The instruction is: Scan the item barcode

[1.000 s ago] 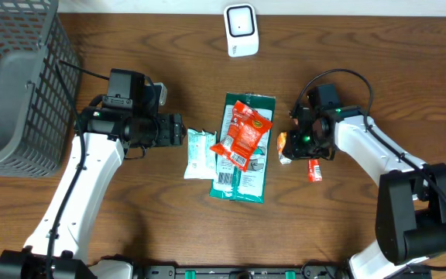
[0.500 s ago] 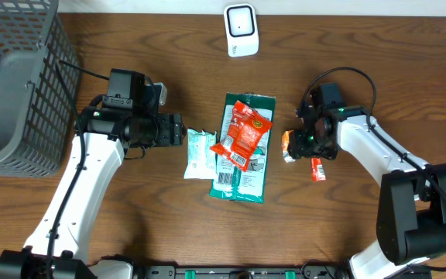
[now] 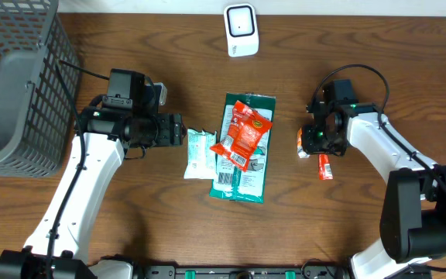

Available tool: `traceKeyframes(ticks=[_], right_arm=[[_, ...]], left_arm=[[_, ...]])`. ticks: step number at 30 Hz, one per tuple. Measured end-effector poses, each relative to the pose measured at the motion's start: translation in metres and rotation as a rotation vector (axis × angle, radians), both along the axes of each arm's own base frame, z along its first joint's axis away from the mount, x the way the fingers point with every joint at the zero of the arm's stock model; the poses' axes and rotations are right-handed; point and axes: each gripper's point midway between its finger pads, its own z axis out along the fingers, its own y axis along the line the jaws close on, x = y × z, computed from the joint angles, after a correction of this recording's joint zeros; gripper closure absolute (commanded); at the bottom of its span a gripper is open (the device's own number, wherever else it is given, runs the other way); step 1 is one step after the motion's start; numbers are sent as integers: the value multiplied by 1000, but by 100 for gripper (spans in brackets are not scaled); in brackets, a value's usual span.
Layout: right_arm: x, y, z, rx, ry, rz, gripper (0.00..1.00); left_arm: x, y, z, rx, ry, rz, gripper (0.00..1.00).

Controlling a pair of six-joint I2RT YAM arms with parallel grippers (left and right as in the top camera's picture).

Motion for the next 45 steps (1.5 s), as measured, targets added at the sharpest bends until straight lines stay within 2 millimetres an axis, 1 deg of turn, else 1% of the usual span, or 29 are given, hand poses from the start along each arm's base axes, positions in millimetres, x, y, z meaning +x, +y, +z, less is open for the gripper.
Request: traceKeyframes(ticks=[1,3,4,5,9,11,13,17,20,23,24,27,30,32,33,36,38,40,42,45], right_arm=[[0,1,0,7,2,1,82],[-3,3,2,20,15,2,88],[-5,4,4,27,31,3,92],[-8,6,7,37,48,9,99],[-8,20,24,117,66,38,99],[-5,31,32,190,55,57,99],[-6,39,37,253,55,74,99],[0,46,46,365,26,86,99],[4,50,48,428,-8,97,96],[3,59,44,503,-40,124,94],[1,62,42,528,-44,131,93],[-10,66,32,564,-30,135,85],[-16,61,20,530,-15,121,76],[-15,51,11,459,-14,104,55],[-13,42,5,397,-13,84,50],[-11,31,-2,321,-15,65,46],[-11,26,-5,286,-16,58,46],[-10,22,-8,259,-17,53,44],[-10,19,-8,242,-13,47,39],[-10,14,-6,215,2,36,36]], left_arm=[[0,0,0,0,0,0,18],[0,0,0,0,0,0,18],[0,0,0,0,0,0,18],[0,0,0,0,0,0,18],[0,0,0,0,0,0,18],[0,0,0,0,0,0,18],[0,0,0,0,0,0,18],[0,0,0,0,0,0,18],[0,0,0,0,0,0,18],[0,0,0,0,0,0,18],[0,0,0,0,0,0,18],[0,0,0,0,0,0,18],[0,0,0,0,0,0,18],[0,0,0,0,0,0,18],[0,0,0,0,0,0,18],[0,0,0,0,0,0,18],[0,0,0,0,0,0,18],[0,0,0,0,0,0,18],[0,0,0,0,0,0,18],[0,0,0,0,0,0,18]])
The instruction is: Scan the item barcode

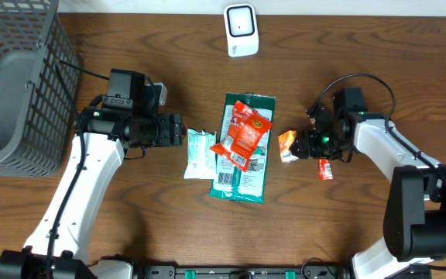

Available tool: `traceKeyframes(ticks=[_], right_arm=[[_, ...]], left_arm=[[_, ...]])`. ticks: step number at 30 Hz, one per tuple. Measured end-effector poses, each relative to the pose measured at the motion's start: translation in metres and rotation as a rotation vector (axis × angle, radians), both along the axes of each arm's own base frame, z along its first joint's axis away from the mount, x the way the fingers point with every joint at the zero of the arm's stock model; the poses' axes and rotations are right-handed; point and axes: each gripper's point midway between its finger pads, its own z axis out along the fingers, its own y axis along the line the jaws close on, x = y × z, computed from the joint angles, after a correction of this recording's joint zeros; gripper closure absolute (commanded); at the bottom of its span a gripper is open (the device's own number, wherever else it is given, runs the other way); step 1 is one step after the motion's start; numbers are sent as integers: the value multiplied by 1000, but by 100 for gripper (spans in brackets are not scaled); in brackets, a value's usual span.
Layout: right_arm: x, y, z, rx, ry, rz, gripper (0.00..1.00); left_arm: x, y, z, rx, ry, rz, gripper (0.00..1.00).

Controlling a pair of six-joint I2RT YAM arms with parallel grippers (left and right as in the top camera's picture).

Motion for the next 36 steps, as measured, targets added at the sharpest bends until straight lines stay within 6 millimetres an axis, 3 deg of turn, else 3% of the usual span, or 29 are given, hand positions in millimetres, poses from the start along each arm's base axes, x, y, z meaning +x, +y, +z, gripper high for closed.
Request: traceKeyframes(ticks=[8,14,18,21,28,36], right_arm=[[23,-18,24,-110,-32,-22,36],[26,-27,32,-164,-24,-33,44],[25,-15,51,-172,-4,0,45],[30,10,65,-187,-38,55,47],[15,45,59,-442,-91,79,55],[13,37,37,-676,-216,45,61]], left_arm=[[0,0,0,0,0,0,18],[0,0,0,0,0,0,18],[0,0,0,0,0,0,18],[0,0,0,0,0,0,18],[0,0,0,0,0,0,18],[0,0,0,0,0,0,18]])
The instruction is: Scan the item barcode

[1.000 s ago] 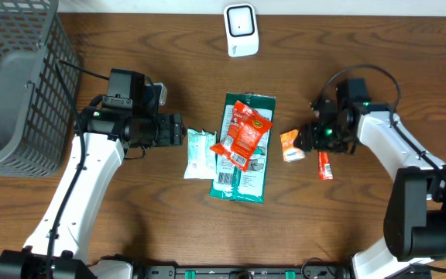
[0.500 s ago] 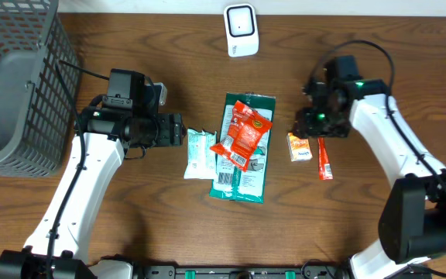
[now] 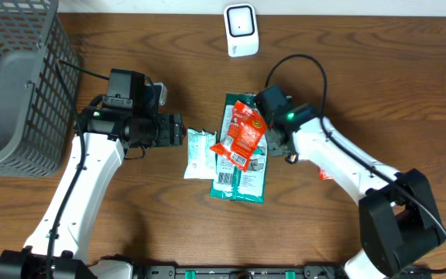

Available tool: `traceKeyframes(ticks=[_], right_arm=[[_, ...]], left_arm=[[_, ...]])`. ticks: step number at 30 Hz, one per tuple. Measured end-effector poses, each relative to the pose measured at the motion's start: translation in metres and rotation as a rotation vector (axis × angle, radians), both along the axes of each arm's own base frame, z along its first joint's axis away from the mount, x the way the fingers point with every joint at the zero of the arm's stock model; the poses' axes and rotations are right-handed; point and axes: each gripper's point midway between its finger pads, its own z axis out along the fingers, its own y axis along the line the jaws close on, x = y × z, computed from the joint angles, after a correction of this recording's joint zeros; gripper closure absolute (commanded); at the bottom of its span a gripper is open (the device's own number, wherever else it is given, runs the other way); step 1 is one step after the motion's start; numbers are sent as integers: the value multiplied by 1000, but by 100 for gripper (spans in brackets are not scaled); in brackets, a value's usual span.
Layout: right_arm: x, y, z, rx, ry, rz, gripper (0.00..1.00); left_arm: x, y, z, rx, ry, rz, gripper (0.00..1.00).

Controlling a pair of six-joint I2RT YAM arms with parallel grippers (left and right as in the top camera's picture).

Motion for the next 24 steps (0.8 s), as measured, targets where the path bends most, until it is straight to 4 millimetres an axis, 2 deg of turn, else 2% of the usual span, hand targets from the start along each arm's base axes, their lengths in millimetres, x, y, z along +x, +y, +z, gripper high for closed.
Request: traceKeyframes(ticks=[10,18,24], right_arm=[[10,-8,-9,-41,-92,-24,64],[4,-12,-16,-54,-78,-24,63],[-3,-16,-30,-56,-74,-24,62]], left_arm=[[0,0,0,0,0,0,18],[0,0,0,0,0,0,18],[0,0,0,0,0,0,18]])
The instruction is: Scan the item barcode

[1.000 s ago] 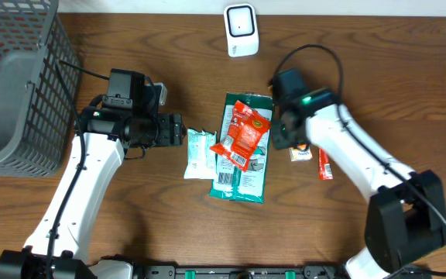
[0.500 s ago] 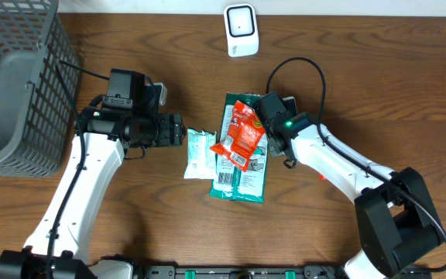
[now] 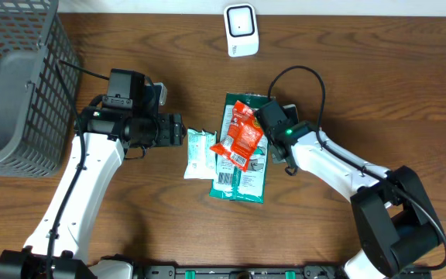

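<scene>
The white barcode scanner [image 3: 241,29] stands at the table's far edge, centre. A red-orange snack bag [image 3: 242,133] lies on a green packet [image 3: 242,167] mid-table, with a small white-green packet [image 3: 199,153] to their left. My right gripper [image 3: 279,153] sits against the green packet's right edge, mostly hidden under its own wrist, so its fingers and anything they hold do not show. My left gripper [image 3: 181,129] hovers open just above and left of the white-green packet, with nothing between its fingers.
A grey wire basket [image 3: 14,85] fills the far left corner. The right arm's cable loops above its wrist. The right arm lies across the table's right half from the front right corner.
The right wrist has shifted a little toward the front, staying at the right edge of the green packet. The left arm has not moved.
My right gripper was at the right side, shut on a small orange packet next to a little red packet. Then it held the orange packet clear to the left. It then stood beside the centre pile, and now sits slightly nearer the front. The left arm stayed still throughout.
</scene>
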Available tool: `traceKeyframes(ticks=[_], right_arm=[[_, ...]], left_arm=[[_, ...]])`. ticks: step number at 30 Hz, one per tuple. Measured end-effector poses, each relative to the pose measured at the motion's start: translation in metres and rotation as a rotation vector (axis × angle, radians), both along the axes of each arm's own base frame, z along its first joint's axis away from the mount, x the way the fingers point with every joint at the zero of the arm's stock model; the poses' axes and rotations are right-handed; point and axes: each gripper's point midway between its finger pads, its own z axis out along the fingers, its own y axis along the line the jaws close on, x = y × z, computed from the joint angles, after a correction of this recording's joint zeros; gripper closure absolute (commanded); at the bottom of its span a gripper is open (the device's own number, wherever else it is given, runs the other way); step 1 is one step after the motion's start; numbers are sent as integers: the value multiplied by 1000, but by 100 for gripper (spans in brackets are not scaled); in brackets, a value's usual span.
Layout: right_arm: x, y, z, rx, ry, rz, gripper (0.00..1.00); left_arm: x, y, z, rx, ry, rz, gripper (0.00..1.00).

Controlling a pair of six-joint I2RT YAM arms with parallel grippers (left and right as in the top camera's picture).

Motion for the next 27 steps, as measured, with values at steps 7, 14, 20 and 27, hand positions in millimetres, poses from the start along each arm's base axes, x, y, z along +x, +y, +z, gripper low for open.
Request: traceKeyframes(ticks=[7,14,20,27], right_arm=[[-3,-2,-9,1,-6,-1,70],[-3,-3,-10,1,-8,-1,70],[-4,-4,-13,-1,-12,-1,69],[-5,-5,-13,-11,-12,-1,99]], left_arm=[[0,0,0,0,0,0,18],[0,0,0,0,0,0,18],[0,0,0,0,0,0,18],[0,0,0,0,0,0,18]])
